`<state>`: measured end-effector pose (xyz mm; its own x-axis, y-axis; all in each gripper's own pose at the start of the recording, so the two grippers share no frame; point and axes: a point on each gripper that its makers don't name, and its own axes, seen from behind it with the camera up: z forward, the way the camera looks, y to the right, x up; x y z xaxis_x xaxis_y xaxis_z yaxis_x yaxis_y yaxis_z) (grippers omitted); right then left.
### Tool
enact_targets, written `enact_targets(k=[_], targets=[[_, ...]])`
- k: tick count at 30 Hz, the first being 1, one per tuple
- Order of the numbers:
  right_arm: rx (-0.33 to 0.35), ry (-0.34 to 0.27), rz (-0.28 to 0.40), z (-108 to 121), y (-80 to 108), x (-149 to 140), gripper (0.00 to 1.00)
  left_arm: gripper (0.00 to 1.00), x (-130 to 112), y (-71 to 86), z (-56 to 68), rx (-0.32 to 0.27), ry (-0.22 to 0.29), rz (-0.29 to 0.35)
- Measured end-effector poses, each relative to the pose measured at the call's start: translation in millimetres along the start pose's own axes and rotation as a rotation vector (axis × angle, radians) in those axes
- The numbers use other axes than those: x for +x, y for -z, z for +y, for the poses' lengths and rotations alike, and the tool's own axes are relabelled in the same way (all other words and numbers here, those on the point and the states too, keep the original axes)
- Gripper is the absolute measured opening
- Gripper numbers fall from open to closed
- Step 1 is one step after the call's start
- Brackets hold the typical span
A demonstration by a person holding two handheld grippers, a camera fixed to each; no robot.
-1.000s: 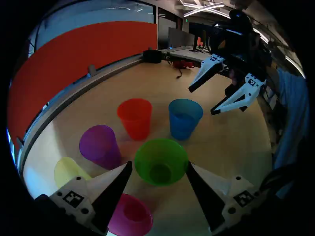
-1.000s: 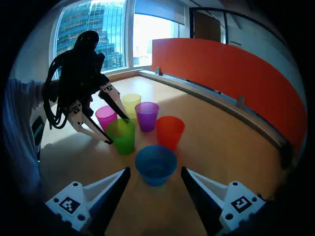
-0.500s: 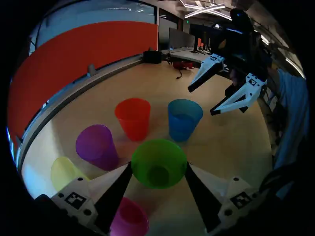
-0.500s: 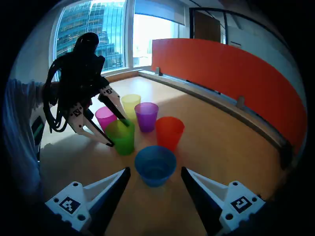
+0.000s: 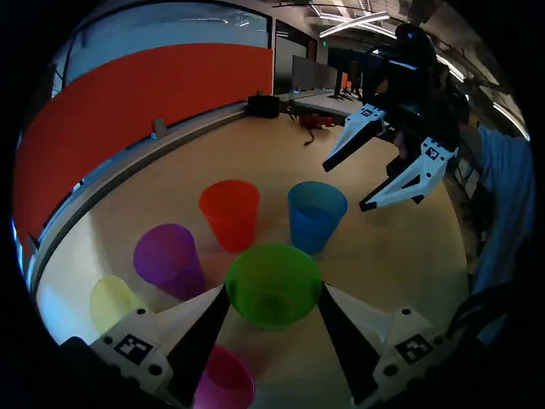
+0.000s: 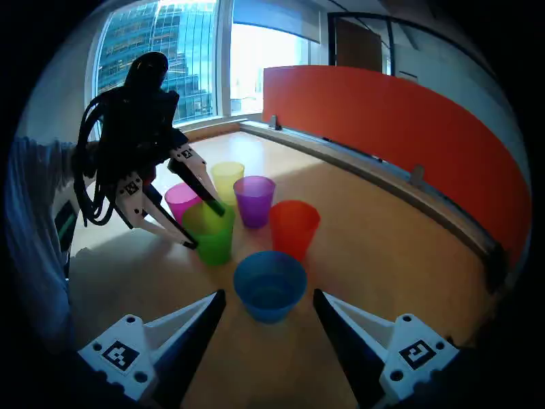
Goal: Pour water
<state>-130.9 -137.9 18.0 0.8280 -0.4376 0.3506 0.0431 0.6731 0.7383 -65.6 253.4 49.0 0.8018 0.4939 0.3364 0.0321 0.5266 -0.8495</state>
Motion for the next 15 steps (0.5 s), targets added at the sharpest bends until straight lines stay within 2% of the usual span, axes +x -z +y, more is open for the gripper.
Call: enact_targets(k=[15], targets=[[-0.004,-0.003,-0.017,3,-12.1,-8,1.00,0.87,10,20.6,-5.5,0.018,0.001,0.043]])
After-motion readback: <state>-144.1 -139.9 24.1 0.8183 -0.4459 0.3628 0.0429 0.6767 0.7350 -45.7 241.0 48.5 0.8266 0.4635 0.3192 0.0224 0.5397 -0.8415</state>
